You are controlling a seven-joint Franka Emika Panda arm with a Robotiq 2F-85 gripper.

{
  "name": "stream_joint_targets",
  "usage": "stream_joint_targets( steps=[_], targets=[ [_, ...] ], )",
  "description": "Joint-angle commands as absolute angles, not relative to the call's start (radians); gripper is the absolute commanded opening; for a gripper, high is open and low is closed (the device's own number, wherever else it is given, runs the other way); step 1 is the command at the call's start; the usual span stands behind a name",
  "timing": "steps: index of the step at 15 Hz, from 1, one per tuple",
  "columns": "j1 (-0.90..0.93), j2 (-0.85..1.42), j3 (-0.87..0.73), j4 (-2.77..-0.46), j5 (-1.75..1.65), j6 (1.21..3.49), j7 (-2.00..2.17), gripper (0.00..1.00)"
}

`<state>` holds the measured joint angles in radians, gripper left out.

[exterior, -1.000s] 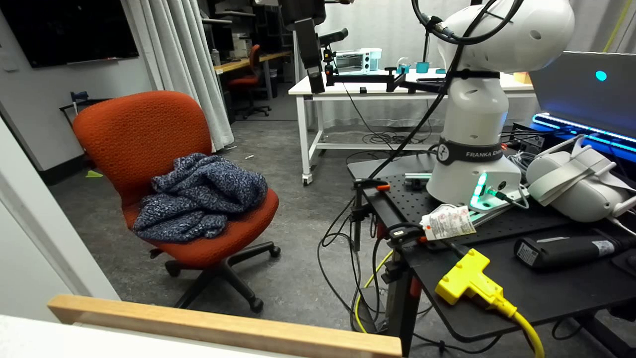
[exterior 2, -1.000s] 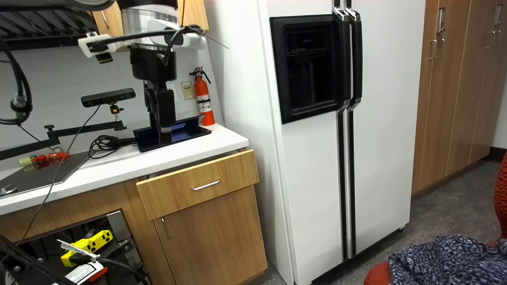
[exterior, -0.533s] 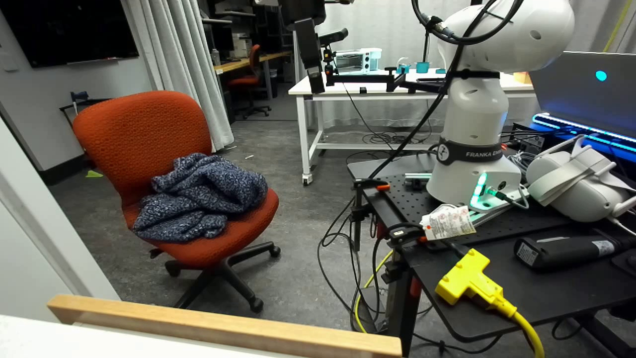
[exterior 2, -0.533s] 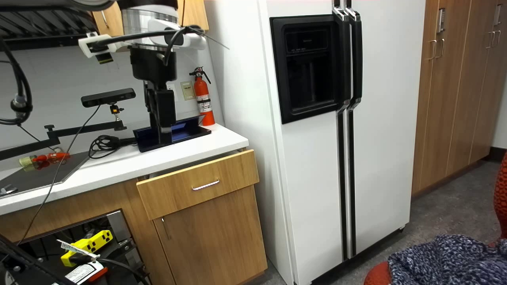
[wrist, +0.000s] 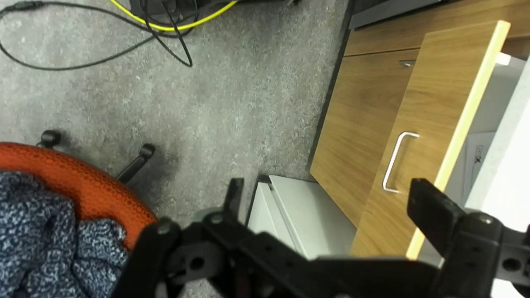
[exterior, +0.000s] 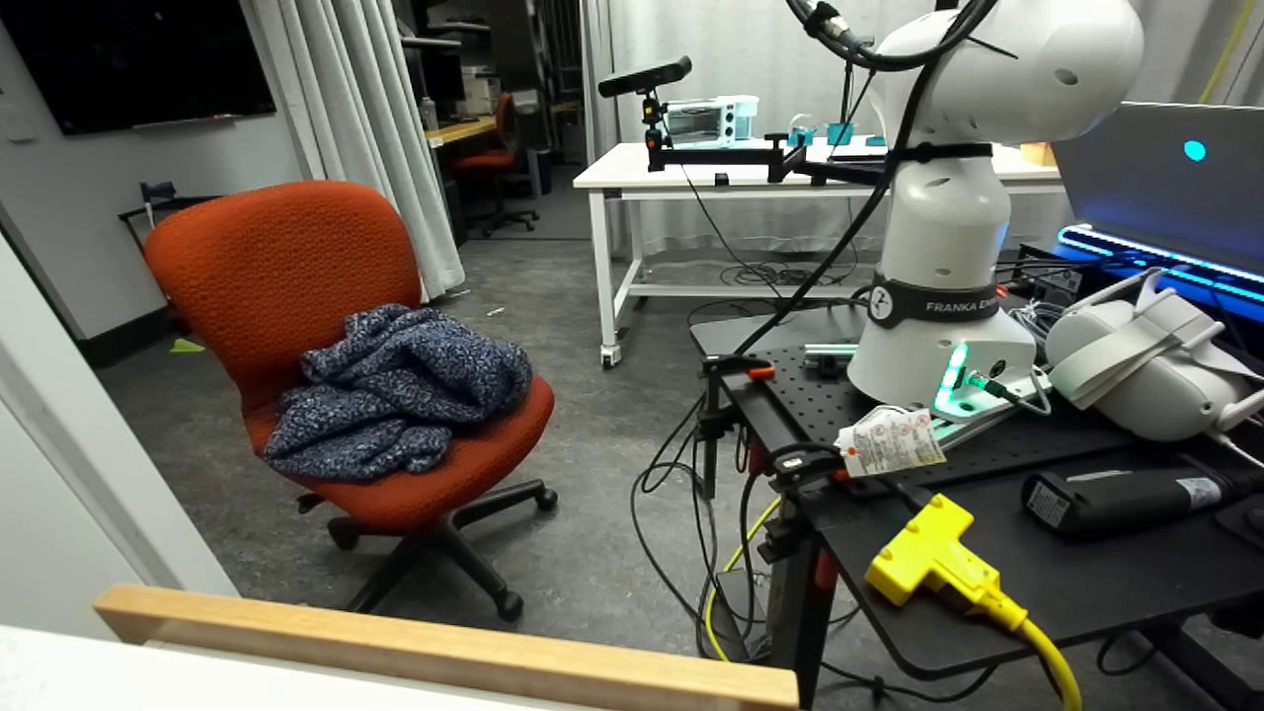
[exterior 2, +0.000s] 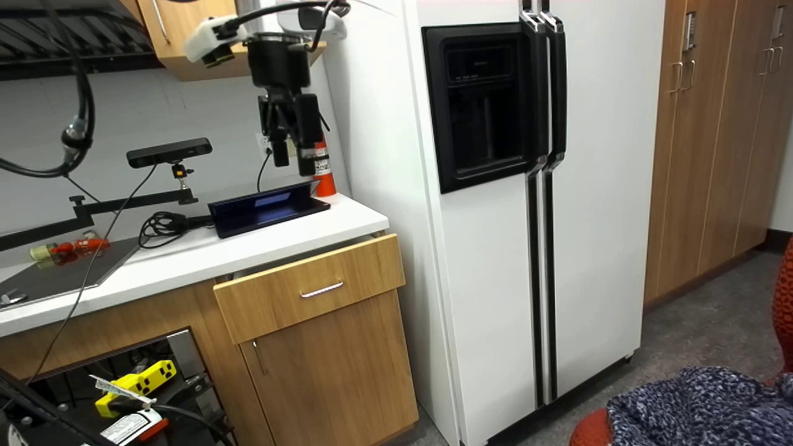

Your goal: Open the drawer on the far right

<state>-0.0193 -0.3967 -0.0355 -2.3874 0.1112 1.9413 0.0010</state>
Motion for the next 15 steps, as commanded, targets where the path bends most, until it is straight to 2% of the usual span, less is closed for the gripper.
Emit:
stream_joint_targets(
  steps=[1,2,3,7,15],
  targets=[
    [-0.002,-0.185,-0.005,-2.132,0.108,1.901,0.041,1.00],
    [-0.004,-0.140,0.005,-2.073,0.105,1.878,0.070,1.00],
    [-0.008,-0.256,-0.005,-2.215,0.110,1.933,0.028,1.00],
    [-0.007,-0.144,0.005,-2.104,0.111,1.917,0.049,1.00],
    [-0.014,-0.129,-0.003,-2.135,0.116,1.927,0.055,1.00]
  ],
)
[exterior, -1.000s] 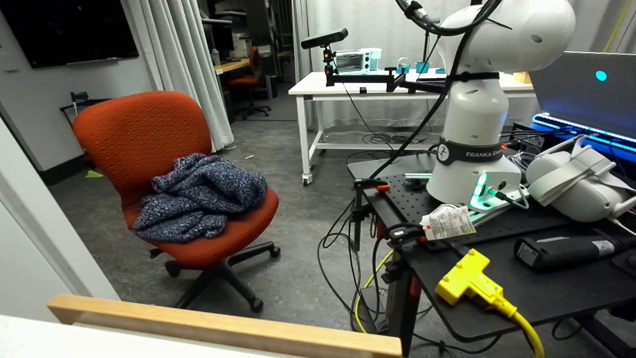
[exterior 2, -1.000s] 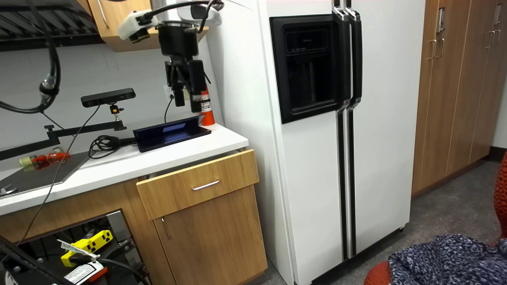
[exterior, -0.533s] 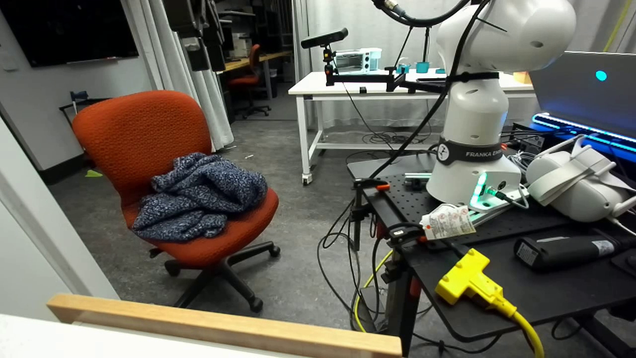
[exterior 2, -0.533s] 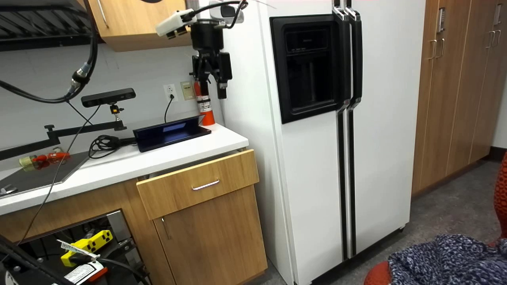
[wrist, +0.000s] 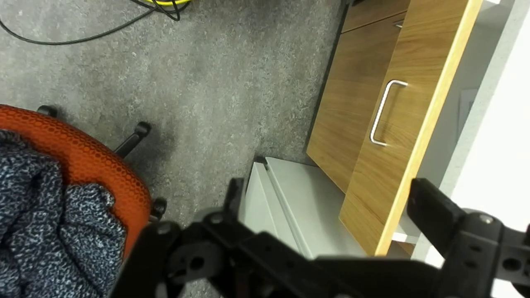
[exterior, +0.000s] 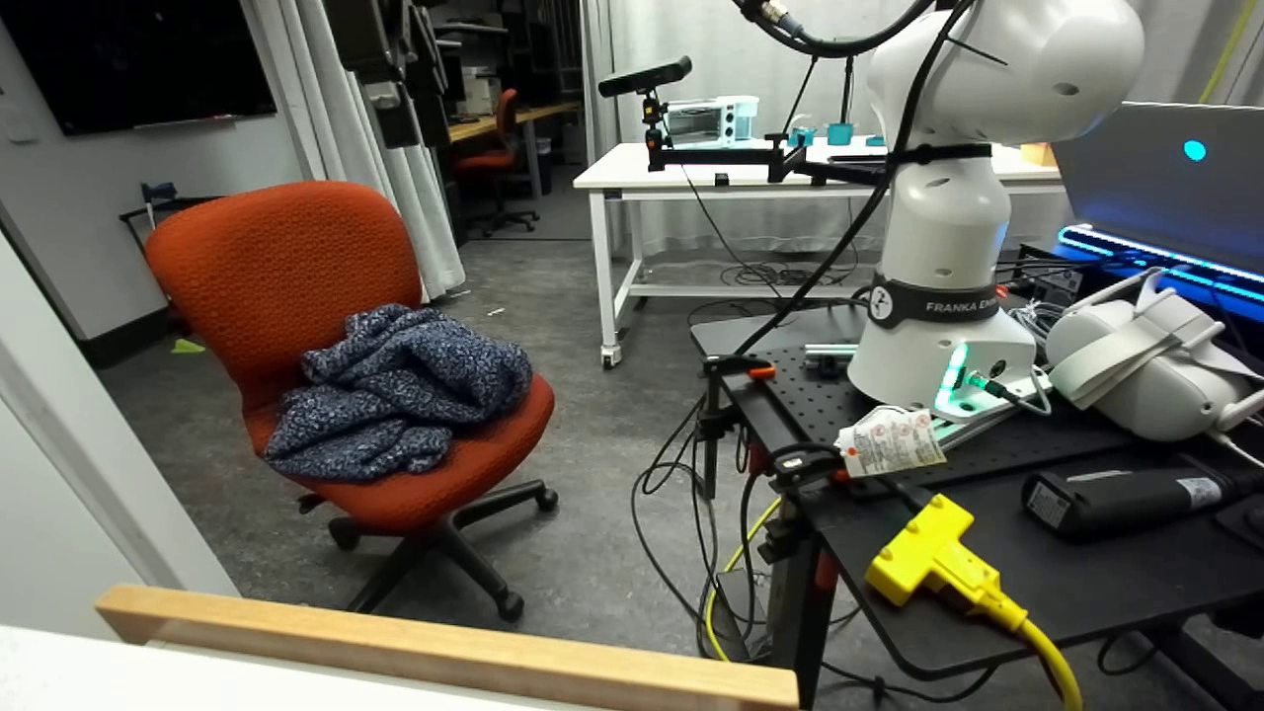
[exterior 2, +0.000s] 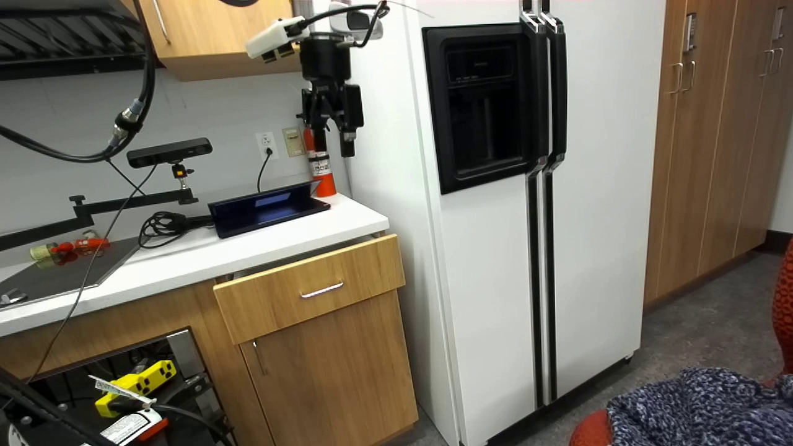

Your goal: Open the drawer on the far right

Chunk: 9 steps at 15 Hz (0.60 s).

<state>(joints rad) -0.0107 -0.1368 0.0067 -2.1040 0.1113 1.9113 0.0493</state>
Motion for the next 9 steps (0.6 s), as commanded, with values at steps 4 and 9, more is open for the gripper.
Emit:
stream_joint_targets(
  steps=[4,9],
  targets=[
    [-0.025,-0.116,-0.026,-2.222,0.142,1.941,0.046,1.00],
    [-0.028,-0.019,-0.049,-2.260,0.201,1.989,-0.025,1.00]
  ],
)
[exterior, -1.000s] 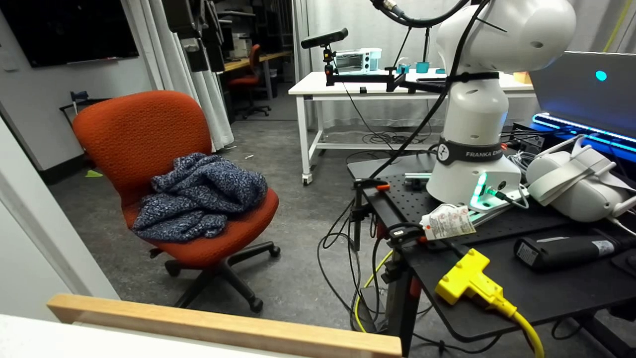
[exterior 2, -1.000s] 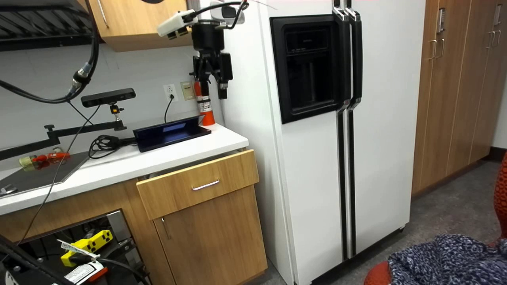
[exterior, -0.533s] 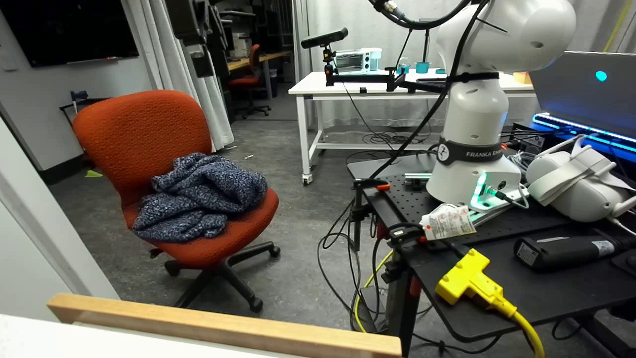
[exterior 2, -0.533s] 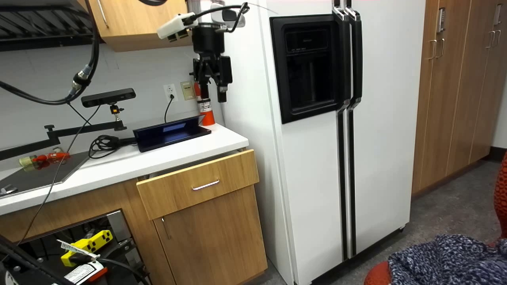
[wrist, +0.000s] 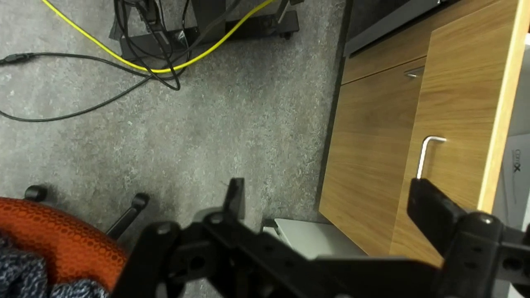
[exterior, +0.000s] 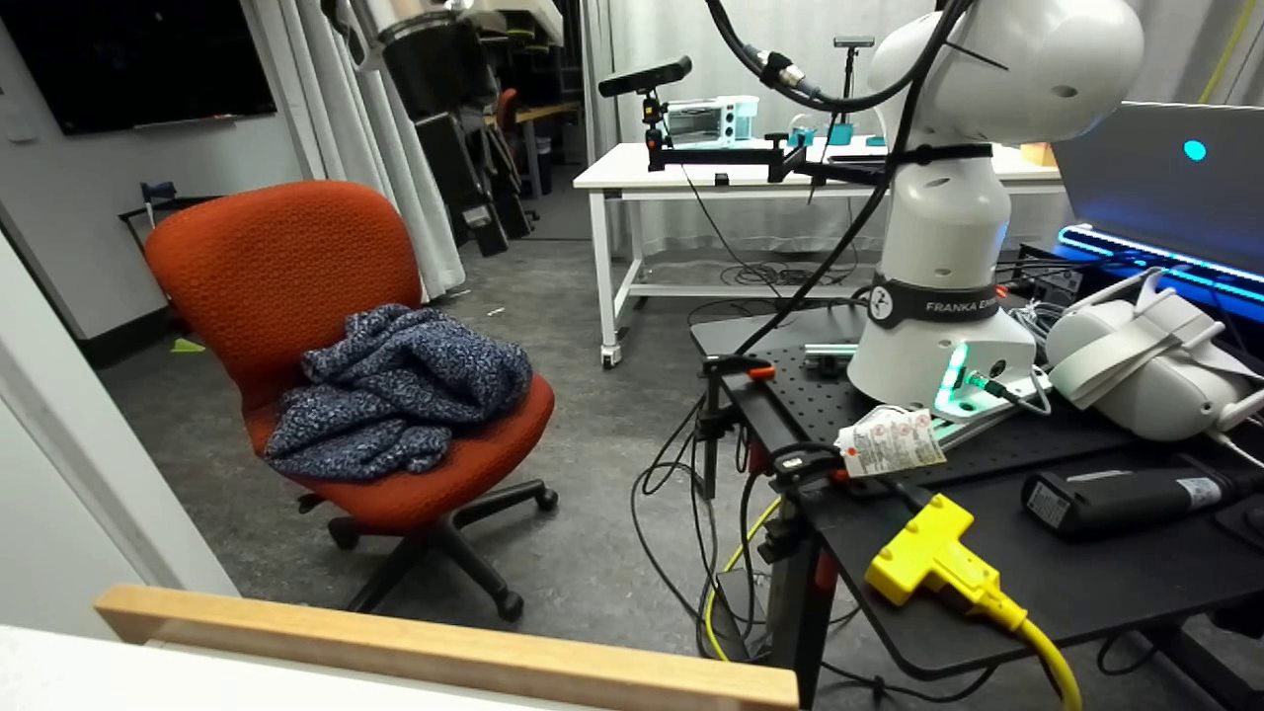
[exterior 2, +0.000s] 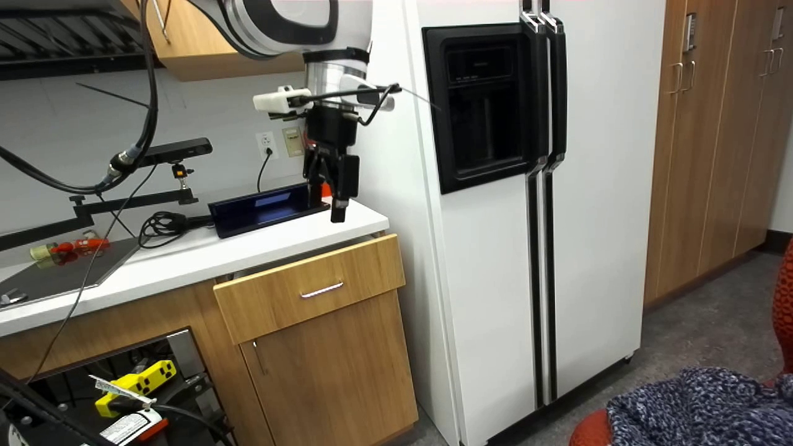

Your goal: Open the drawer on the far right

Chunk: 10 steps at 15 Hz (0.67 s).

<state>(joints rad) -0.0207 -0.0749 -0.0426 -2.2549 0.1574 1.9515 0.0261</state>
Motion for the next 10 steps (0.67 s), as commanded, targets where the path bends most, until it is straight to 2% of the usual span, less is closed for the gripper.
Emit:
stream_joint_targets(
  steps=[1,10],
  targets=[
    [-0.025,0.007,-0.048,-2.259,0.216,1.996,-0.039,1.00],
    [-0.026,0.073,-0.035,-2.255,0.221,1.982,-0.041,1.00]
  ],
)
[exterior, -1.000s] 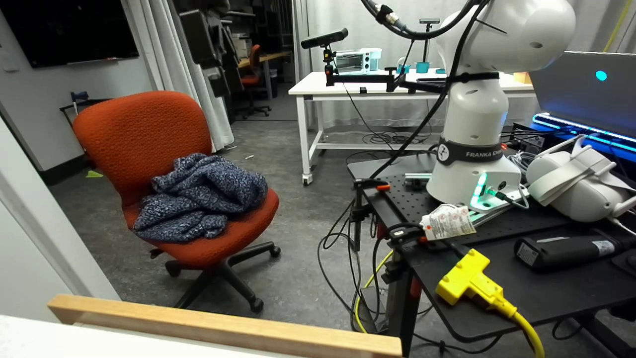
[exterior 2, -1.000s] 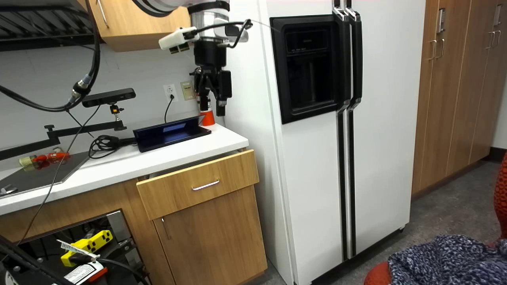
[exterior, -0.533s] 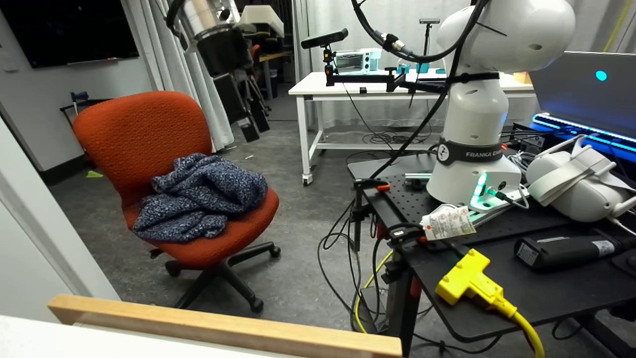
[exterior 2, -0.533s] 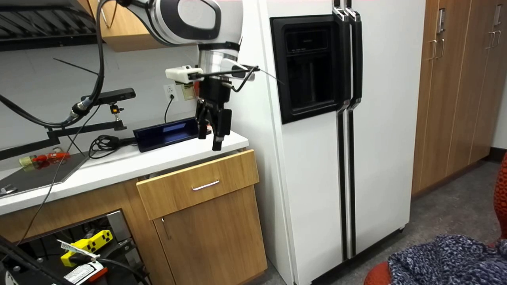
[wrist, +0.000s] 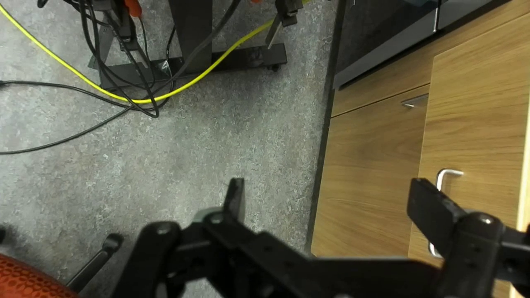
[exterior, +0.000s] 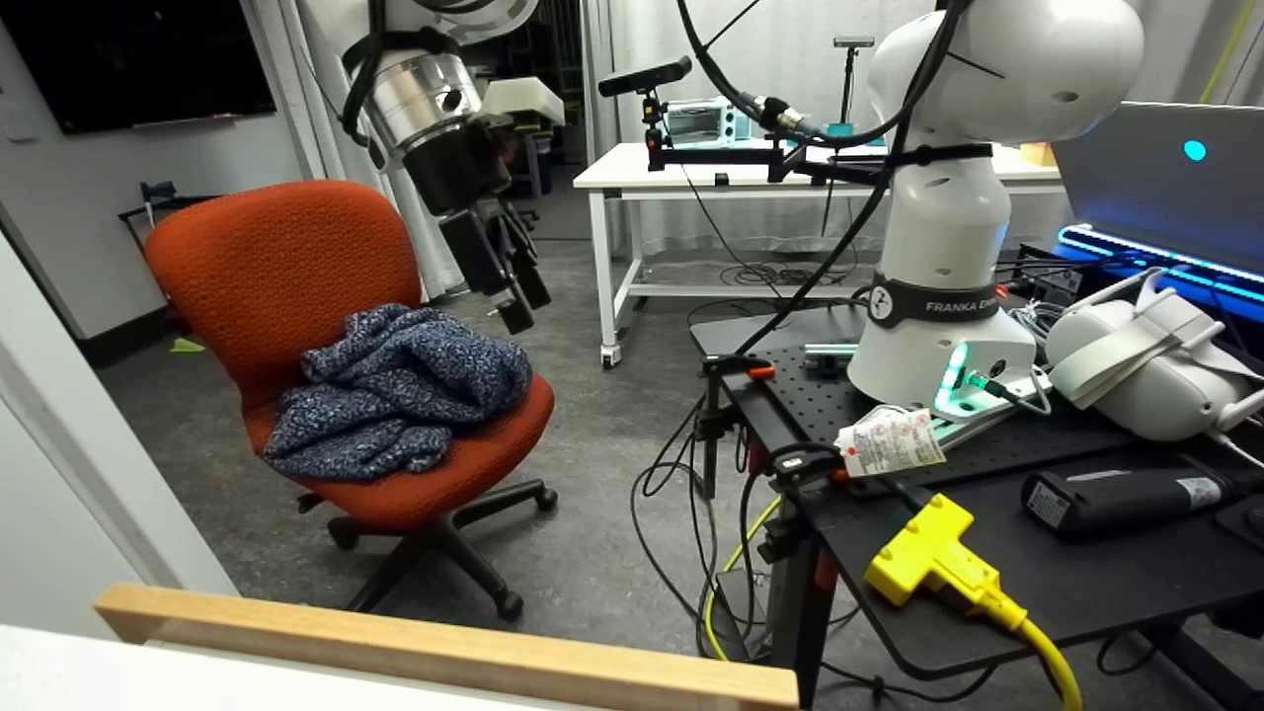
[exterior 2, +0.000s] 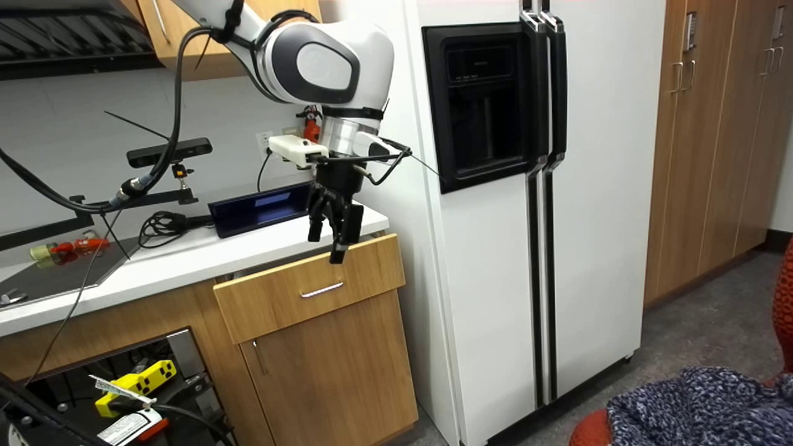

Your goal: Open the drawer on the far right

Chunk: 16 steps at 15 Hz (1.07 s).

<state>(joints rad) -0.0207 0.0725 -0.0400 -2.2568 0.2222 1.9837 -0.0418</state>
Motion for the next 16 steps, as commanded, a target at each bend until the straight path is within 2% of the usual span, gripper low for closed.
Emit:
stream_joint_targets(
  steps=[1,6,11,16],
  targets=[
    [-0.026,0.073,-0.035,-2.254,0.221,1.982,-0.041,1.00],
    [-0.027,0.143,-0.017,-2.240,0.334,2.069,-0.167,1.00],
    [-0.062,0.211,0.018,-2.257,0.555,2.212,-0.473,1.00],
    [-0.101,0.258,0.034,-2.248,0.668,2.178,-0.674,1.00]
  ],
)
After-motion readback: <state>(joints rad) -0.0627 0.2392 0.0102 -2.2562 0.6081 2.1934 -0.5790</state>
